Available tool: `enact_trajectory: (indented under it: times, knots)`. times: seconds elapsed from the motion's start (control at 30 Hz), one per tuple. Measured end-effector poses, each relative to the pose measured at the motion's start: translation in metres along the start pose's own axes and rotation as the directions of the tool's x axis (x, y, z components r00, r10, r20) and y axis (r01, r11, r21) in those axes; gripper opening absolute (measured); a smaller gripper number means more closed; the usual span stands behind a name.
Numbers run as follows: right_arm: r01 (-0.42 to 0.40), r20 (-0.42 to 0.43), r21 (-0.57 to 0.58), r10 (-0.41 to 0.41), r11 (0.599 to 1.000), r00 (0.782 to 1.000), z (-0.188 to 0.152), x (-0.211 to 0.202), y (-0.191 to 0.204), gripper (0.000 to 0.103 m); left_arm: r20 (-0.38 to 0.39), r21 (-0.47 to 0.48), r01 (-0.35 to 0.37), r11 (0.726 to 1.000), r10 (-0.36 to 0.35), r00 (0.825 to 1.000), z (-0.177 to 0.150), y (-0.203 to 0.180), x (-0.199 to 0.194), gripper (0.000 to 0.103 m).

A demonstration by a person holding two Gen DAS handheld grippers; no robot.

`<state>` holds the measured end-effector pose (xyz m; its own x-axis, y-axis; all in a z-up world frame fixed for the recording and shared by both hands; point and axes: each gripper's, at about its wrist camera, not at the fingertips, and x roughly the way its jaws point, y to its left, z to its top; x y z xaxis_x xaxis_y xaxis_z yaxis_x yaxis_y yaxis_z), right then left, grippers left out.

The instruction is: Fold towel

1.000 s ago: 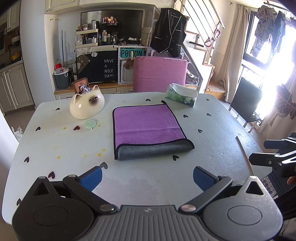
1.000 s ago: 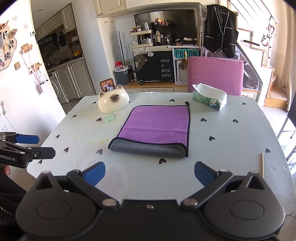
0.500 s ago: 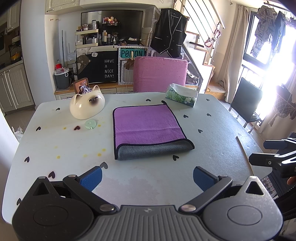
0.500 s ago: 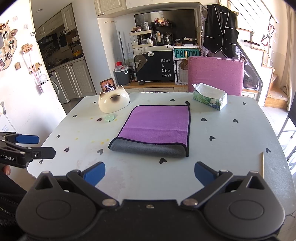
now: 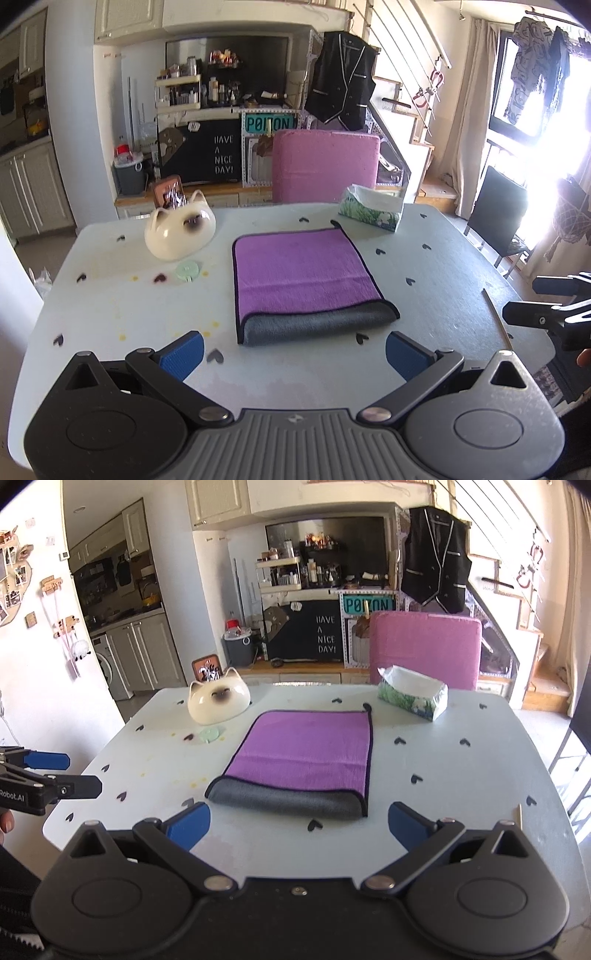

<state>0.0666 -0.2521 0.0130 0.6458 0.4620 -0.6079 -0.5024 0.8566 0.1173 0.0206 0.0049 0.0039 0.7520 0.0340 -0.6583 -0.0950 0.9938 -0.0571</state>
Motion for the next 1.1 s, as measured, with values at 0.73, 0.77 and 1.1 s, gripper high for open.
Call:
enact_trajectory:
  times: [0.73, 0.77, 1.1]
  knots:
    - [0.000, 0.079, 0.027, -0.002, 1.000, 0.997, 0.045, 0.074, -0.039, 0.103, 0.055, 0.004, -0.036, 0.999, 0.036, 0.998, 0.048, 0.015, 0.082, 0.103]
    - [0.003, 0.071, 0.032, -0.006, 0.999, 0.997, 0.046, 0.081, -0.042, 0.103, 0.047, -0.002, -0.042, 0.999, 0.042, 0.998, 0.049, 0.017, 0.089, 0.103]
    - [0.017, 0.015, 0.063, -0.018, 0.998, 1.000, 0.045, 0.150, -0.064, 0.103, -0.024, -0.055, -0.096, 0.994, 0.095, 0.995, 0.043, 0.042, 0.159, 0.103]
